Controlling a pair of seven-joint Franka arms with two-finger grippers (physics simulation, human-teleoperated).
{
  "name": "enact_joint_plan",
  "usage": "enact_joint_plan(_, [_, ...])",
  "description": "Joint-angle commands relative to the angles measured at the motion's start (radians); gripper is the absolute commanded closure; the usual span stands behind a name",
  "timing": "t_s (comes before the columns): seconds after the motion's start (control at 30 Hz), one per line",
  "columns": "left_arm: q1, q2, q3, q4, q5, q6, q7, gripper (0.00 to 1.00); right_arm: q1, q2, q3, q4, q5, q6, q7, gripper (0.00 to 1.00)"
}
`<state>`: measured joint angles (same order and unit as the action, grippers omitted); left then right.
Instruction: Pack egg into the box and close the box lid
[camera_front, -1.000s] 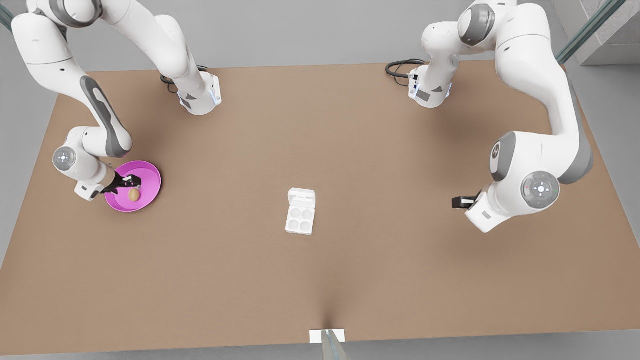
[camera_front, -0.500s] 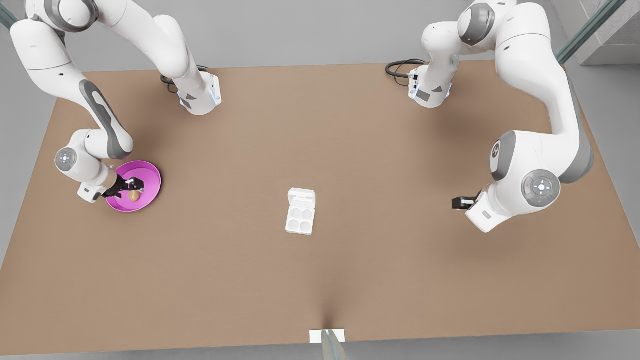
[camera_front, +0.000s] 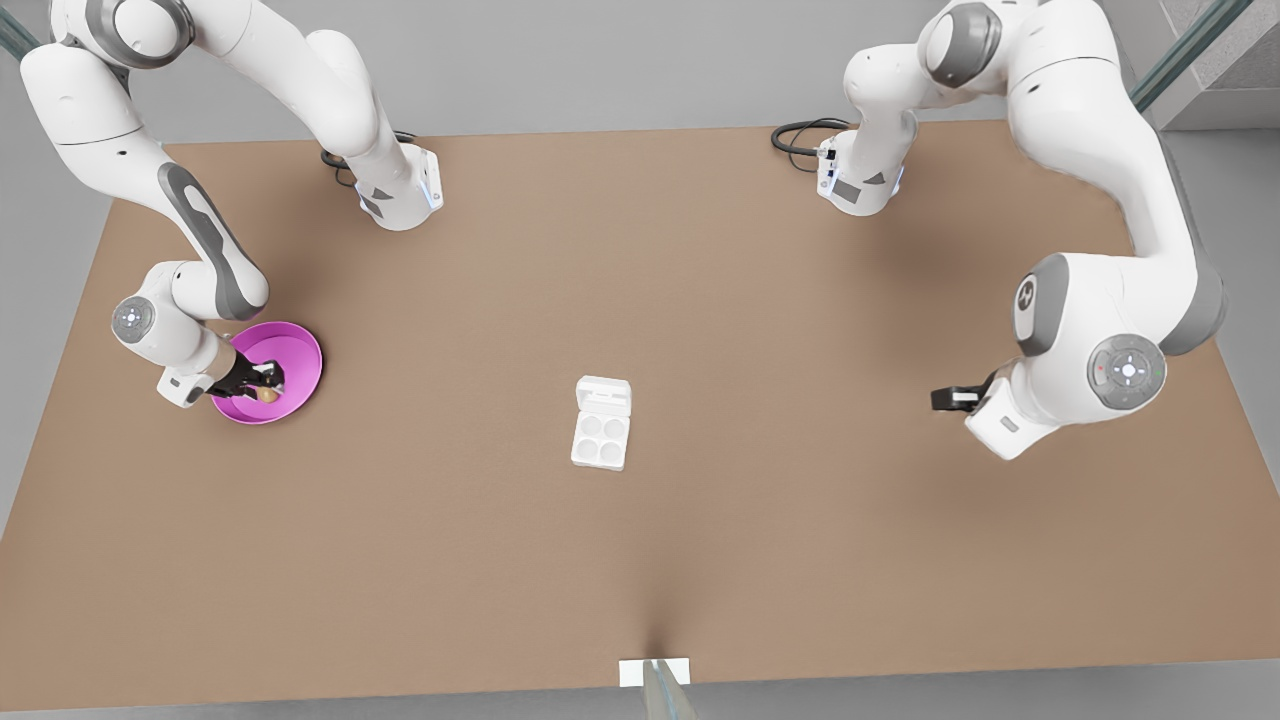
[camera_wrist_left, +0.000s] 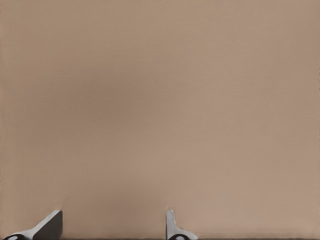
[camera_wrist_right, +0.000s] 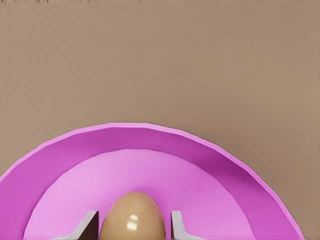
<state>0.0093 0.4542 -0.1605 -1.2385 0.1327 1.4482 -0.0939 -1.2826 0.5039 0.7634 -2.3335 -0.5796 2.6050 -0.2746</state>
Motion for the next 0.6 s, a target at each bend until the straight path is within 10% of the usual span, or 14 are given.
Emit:
enact_joint_plan(0.0, [0.001, -0.015, -0.002, 0.002, 0.001, -0.100, 0.014, 0.00, 0.000, -0.001, 0.001, -0.001, 0.001, 0.001, 0.002, 0.38])
enact_joint_plan(0.57, [-0.055, -0.049, -0.031, 0.001, -0.028, 0.031, -0.089, 0.00, 0.224, -0.093, 0.033, 0.166, 0.096, -0.350, 0.169, 0.49])
